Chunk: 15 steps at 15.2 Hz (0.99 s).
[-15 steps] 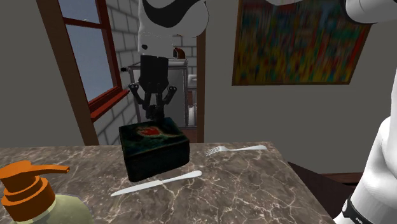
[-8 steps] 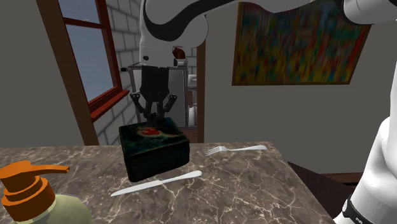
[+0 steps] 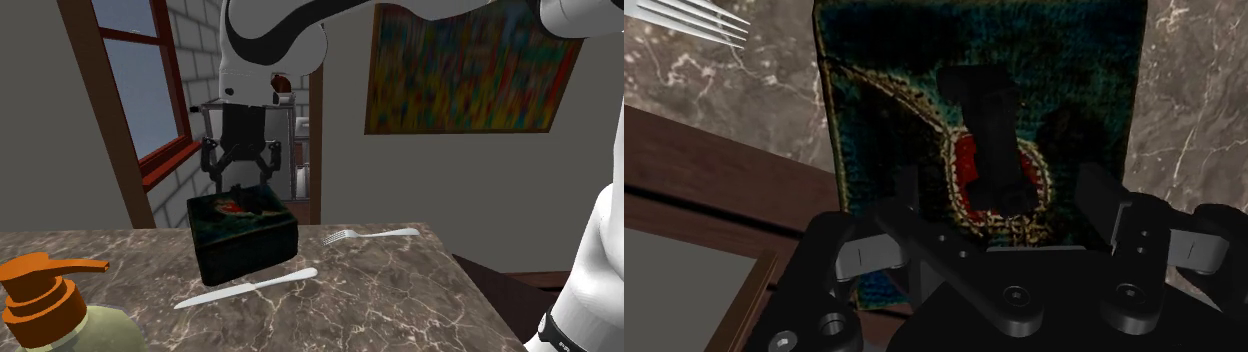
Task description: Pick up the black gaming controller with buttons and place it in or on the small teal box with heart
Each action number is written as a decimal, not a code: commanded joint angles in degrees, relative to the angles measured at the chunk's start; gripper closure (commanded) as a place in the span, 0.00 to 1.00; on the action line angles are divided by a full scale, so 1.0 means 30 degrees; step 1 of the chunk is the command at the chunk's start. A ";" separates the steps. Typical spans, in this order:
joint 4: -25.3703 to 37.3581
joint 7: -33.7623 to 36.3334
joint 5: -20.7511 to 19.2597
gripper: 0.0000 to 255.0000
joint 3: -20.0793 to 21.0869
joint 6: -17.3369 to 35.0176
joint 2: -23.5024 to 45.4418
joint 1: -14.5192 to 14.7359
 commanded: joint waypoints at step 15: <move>0.1918 -0.0029 0.0072 0.00 -0.0105 -0.2317 -0.0386 -0.0234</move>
